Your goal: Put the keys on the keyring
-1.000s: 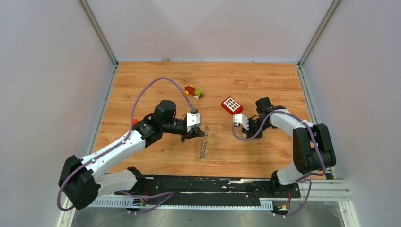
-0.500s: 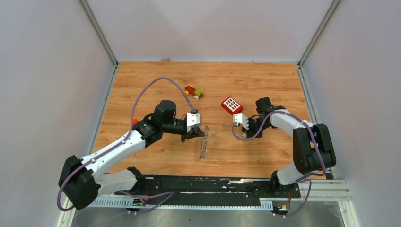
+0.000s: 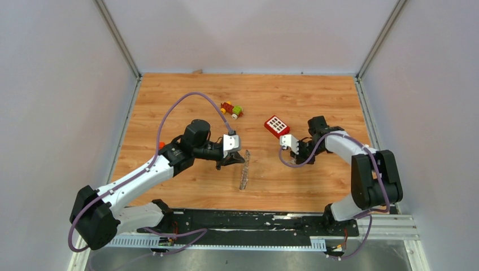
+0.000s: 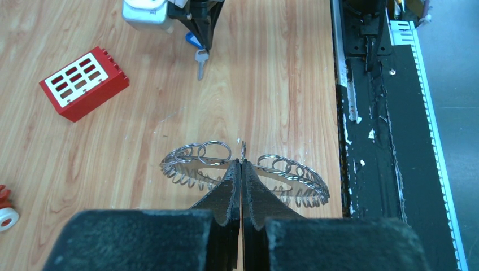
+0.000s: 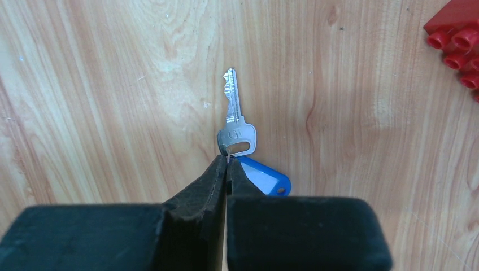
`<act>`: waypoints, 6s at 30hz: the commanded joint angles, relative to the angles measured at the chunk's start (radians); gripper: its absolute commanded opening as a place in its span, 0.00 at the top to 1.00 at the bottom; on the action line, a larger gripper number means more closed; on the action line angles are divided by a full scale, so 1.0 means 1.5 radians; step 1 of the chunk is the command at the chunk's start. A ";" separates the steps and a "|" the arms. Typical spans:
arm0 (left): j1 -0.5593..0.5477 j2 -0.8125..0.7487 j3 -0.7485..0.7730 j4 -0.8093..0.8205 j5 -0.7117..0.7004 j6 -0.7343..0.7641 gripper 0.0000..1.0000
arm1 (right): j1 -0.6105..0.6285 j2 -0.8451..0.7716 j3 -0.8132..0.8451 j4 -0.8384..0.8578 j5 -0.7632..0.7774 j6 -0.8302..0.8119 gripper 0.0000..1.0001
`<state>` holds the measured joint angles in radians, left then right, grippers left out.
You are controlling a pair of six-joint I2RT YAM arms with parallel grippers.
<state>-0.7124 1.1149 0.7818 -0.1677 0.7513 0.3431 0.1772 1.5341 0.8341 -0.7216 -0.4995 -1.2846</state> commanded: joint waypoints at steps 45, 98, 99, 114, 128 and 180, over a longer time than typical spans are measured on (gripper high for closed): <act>-0.126 -0.003 0.082 0.018 -0.280 0.095 1.00 | 0.268 -0.244 0.128 0.131 -0.328 0.425 1.00; -0.192 -0.006 -0.002 0.122 -0.424 0.082 1.00 | 0.212 -0.260 0.141 0.070 -0.357 0.389 1.00; -0.192 -0.011 -0.007 0.126 -0.404 0.088 1.00 | 0.212 -0.259 0.144 0.055 -0.348 0.373 1.00; -0.192 -0.009 0.019 0.115 -0.375 0.022 1.00 | 0.229 -0.251 0.091 0.089 -0.270 0.334 1.00; -0.192 0.020 0.035 0.098 -0.354 -0.041 1.00 | 0.275 -0.260 0.051 0.193 -0.231 0.405 1.00; -0.192 0.030 0.031 0.106 -0.339 -0.042 1.00 | 0.297 -0.228 0.064 0.218 -0.187 0.468 1.00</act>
<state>-0.9939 1.1629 0.7921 -0.0704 0.2081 0.2893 0.6151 1.1782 0.8967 -0.4507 -0.7887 -0.6132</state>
